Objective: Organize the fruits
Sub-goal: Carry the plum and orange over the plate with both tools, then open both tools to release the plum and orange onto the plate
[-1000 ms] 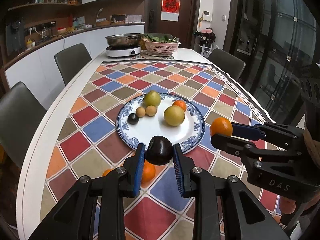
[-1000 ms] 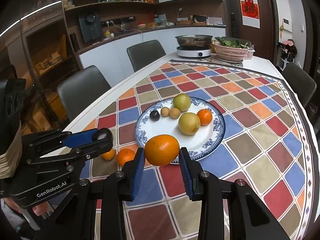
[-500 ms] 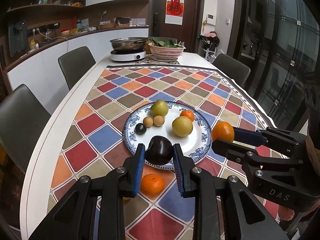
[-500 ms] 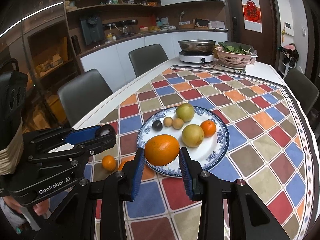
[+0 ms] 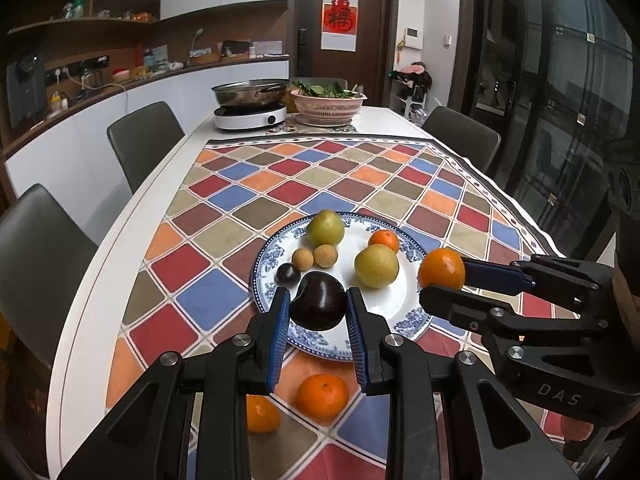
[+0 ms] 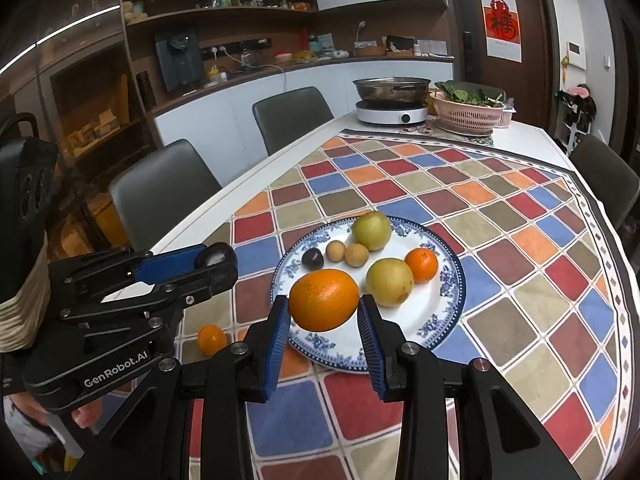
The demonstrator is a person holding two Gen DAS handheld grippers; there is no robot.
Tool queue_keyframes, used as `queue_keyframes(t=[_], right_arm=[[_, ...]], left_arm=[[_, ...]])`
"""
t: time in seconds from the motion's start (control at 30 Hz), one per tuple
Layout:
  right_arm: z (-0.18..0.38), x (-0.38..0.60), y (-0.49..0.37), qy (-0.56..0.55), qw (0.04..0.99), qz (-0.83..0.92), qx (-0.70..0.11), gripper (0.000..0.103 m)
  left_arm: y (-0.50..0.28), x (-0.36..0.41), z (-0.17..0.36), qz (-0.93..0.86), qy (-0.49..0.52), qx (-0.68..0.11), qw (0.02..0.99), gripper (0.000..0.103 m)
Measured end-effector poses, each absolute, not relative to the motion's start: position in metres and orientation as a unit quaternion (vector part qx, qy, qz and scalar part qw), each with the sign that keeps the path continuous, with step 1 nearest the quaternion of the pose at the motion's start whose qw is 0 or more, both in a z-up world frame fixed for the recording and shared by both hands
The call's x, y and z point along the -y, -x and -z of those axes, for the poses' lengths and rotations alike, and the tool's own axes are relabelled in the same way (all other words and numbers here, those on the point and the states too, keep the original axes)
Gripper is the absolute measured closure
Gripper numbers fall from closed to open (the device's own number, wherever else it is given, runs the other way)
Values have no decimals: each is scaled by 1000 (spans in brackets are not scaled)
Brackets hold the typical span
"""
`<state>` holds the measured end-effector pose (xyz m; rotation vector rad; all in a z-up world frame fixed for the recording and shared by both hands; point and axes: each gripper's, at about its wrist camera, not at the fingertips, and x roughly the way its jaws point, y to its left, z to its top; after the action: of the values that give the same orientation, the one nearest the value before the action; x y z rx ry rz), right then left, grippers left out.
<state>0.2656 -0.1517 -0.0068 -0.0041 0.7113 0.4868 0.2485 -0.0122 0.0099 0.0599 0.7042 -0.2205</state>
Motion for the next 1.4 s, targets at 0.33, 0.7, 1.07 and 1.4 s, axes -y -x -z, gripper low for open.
queue_keyframes(t=[0.33, 0.7, 1.07, 1.4], right_arm=[[22, 140, -298, 3, 902, -220, -371, 67], [49, 136, -324, 3, 891, -198, -408, 67], [61, 136, -332, -2, 889, -192, -416, 67], [49, 142, -324, -9, 897, -185, -401, 57]], left_arm=[[-287, 7, 2, 149, -51, -359, 920, 75], [-332, 16, 32, 193, -84, -392, 896, 75], [-344, 19, 45, 204, -82, -409, 886, 66], [-314, 2, 15, 160, -75, -387, 905, 56]])
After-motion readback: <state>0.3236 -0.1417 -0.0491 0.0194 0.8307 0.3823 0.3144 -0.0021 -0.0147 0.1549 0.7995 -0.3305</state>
